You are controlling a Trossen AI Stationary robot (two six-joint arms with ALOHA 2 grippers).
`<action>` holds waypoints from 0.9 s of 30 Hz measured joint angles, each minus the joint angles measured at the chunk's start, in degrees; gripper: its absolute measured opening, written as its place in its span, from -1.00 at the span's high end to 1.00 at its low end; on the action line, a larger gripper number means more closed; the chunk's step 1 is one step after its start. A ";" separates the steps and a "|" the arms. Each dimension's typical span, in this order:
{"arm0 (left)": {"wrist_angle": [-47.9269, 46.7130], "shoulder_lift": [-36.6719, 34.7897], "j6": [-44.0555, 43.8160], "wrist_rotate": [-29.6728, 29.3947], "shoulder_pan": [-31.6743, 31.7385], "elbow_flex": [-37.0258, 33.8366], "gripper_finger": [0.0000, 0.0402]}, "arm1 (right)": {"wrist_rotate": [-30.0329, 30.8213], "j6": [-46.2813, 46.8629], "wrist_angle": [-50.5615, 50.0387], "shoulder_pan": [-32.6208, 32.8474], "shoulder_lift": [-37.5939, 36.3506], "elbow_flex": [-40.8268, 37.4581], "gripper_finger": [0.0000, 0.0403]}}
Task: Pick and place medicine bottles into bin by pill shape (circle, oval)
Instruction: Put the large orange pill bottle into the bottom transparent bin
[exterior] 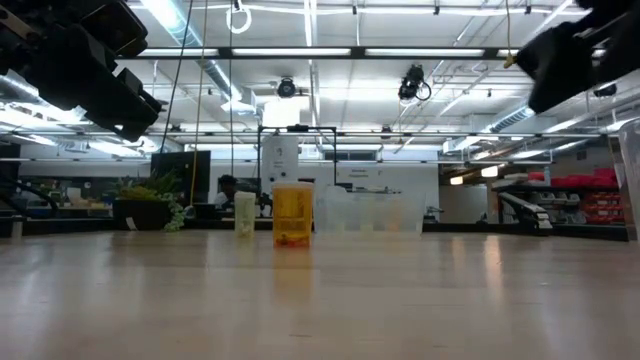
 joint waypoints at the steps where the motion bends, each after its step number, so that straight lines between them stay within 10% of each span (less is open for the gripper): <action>1: 0.00 0.00 0.02 0.02 0.00 0.00 0.61 | -0.84 -0.72 0.28 -1.16 0.00 0.00 -0.30; 27: 0.02 0.00 0.03 0.00 -0.01 0.02 0.57 | -9.67 -14.73 18.39 -18.18 9.58 0.05 -0.28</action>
